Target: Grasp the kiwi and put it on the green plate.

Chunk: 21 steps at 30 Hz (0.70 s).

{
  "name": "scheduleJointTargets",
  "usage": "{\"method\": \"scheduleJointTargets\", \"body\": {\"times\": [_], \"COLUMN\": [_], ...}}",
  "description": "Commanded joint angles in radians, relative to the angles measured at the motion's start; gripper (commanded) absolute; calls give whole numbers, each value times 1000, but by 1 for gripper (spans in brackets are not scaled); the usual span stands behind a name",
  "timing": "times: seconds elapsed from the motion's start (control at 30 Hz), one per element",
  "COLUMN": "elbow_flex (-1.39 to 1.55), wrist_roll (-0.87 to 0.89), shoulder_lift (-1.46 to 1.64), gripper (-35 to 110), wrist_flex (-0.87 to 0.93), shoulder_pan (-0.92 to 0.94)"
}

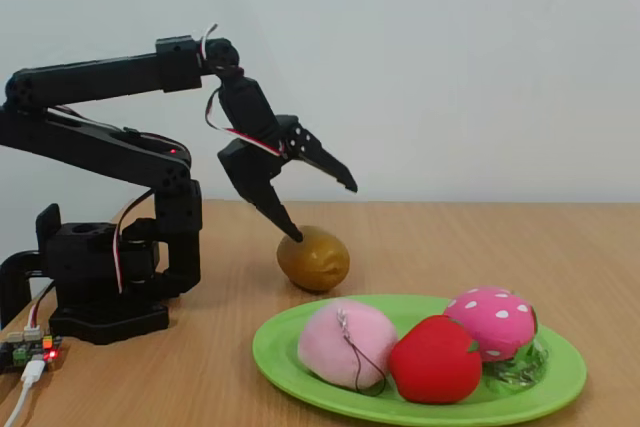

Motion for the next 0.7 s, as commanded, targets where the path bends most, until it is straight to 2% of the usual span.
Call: {"method": "scheduleJointTargets", "body": {"times": [0.0,0.23,0.67], "elbow_flex": [-20,-206,-364], "wrist_roll": [-32,-18,-52], "shoulder_lift": [-43,-236,-281], "gripper": [43,44,41], "wrist_flex": [6,87,241], "shoulder_pan": [-15,-17,17]}}
